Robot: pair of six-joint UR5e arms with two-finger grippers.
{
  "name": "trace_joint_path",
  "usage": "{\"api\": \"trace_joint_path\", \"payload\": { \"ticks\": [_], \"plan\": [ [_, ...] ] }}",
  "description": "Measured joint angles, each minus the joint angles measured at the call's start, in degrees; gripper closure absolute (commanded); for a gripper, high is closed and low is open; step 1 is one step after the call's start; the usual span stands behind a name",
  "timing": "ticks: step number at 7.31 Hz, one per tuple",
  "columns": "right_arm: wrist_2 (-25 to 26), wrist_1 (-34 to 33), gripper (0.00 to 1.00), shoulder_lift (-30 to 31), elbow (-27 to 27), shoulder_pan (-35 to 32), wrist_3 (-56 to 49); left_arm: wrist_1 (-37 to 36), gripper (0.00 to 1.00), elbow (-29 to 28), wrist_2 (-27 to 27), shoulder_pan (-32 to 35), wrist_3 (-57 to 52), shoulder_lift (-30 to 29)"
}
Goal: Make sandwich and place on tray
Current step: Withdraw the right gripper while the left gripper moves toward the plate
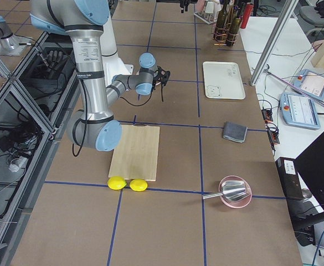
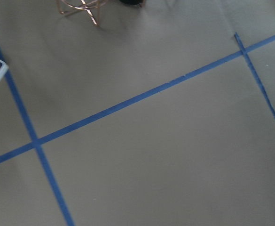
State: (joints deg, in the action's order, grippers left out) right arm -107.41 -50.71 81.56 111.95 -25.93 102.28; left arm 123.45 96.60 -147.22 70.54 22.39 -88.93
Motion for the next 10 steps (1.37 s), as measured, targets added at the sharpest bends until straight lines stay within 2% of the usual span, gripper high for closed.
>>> {"api": "trace_joint_path", "payload": {
  "ticks": [2,3,5,6,7,8,9,10],
  "plan": [
    [-2.3,0.4,0.00,4.5,0.8,-4.4,-2.5,17.7,0.00,0.9,5.2,-10.9,23.9,-0.2],
    [-3.0,0.5,0.00,6.1,0.8,-5.9,-4.2,21.5,0.01,3.6,9.5,-16.9,34.7,-0.6],
    [-3.6,0.6,0.00,7.5,0.4,-7.4,-7.2,23.4,0.16,10.0,20.4,-30.1,53.6,-1.5],
    [-3.6,0.6,0.00,7.7,0.3,-7.5,-8.1,22.1,0.28,11.5,27.5,-37.2,60.0,-3.4],
    [-3.6,0.6,0.00,7.7,0.2,-7.5,-8.4,17.5,0.39,12.0,35.9,-43.3,63.0,-7.0],
    [-3.4,0.6,0.00,7.7,0.0,-7.5,-8.5,9.6,0.49,11.9,41.8,-47.1,64.1,-12.4],
    [-3.2,0.6,0.00,7.6,-0.3,-7.4,-8.6,2.4,0.52,11.3,44.4,-49.3,64.4,-17.2],
    [-3.1,0.6,0.00,7.4,-0.6,-7.4,-8.6,-1.6,0.54,10.6,45.6,-50.9,64.4,-19.8]
  ]
}}
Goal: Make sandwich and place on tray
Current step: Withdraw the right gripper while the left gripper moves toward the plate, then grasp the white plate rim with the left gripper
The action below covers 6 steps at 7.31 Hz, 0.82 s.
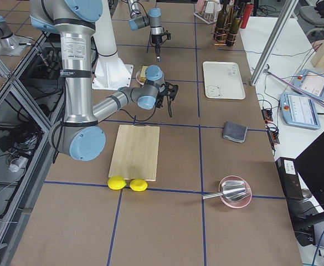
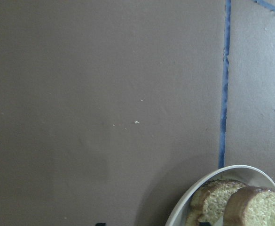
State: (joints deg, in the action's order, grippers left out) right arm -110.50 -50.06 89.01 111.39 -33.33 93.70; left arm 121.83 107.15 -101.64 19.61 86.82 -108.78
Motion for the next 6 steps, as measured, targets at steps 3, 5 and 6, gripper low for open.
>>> {"api": "trace_joint_path", "payload": {
  "ticks": [3,5,6],
  "plan": [
    [0.1,0.0,0.00,-0.4,-0.4,0.1,0.0,-2.4,0.59,-0.6,1.9,-2.2,0.0,-1.5],
    [0.1,0.0,0.00,-0.4,-0.5,0.1,0.0,-2.5,0.59,-0.7,2.1,-2.9,0.1,-1.5],
    [0.0,0.1,0.00,-0.4,-0.5,0.1,0.0,-2.5,0.59,-0.8,2.1,-3.4,0.1,-1.5]
  ]
}}
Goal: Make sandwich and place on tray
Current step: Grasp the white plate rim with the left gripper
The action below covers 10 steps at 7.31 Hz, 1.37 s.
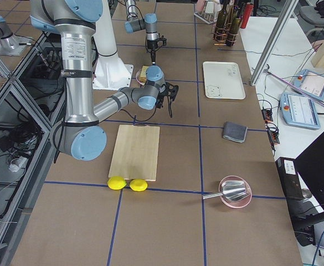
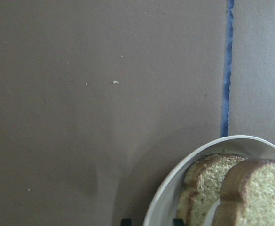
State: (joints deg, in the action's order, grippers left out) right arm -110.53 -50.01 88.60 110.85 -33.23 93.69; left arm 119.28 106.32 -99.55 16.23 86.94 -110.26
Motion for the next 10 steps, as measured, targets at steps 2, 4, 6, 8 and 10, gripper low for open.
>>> {"api": "trace_joint_path", "payload": {
  "ticks": [2,4,6,8,10],
  "plan": [
    [-0.2,0.0,0.00,0.0,0.0,0.0,0.0,0.0,0.61,-0.8,0.0,-0.8,0.1,-0.1],
    [-0.4,0.0,0.00,0.0,0.0,0.0,0.0,0.0,0.63,-1.2,0.0,-1.3,0.1,-0.2],
    [-0.4,0.0,0.00,0.0,0.0,0.0,0.0,0.0,0.65,-1.8,-0.1,-1.6,0.1,-0.4],
    [-0.4,0.1,0.00,0.0,0.0,0.0,0.0,0.0,0.69,-2.3,-0.1,-2.2,0.1,-0.6],
    [-0.4,0.1,0.00,0.0,0.0,0.0,0.0,0.0,0.79,-2.6,-0.1,-2.6,0.1,-0.7]
  ]
}}
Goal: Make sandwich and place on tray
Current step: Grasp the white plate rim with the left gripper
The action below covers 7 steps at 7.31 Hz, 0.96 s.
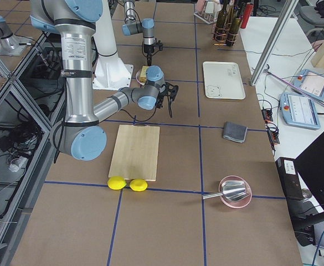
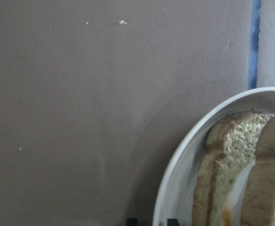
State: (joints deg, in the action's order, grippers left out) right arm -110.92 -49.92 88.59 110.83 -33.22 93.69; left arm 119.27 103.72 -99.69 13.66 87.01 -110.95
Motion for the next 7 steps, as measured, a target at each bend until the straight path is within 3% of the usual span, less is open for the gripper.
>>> {"api": "trace_joint_path", "payload": {
  "ticks": [1,2,7],
  "plan": [
    [0.0,0.0,0.00,0.0,0.0,0.0,0.0,0.0,0.93,-0.1,-0.1,-0.2,0.0,0.0],
    [0.0,0.0,0.00,0.0,0.0,0.0,0.0,0.1,1.00,-0.1,-0.1,-0.3,0.0,-0.1],
    [-0.2,0.0,0.00,0.1,0.2,-0.2,0.0,3.5,1.00,0.7,-0.4,-0.4,12.6,-1.8]
  ]
}}
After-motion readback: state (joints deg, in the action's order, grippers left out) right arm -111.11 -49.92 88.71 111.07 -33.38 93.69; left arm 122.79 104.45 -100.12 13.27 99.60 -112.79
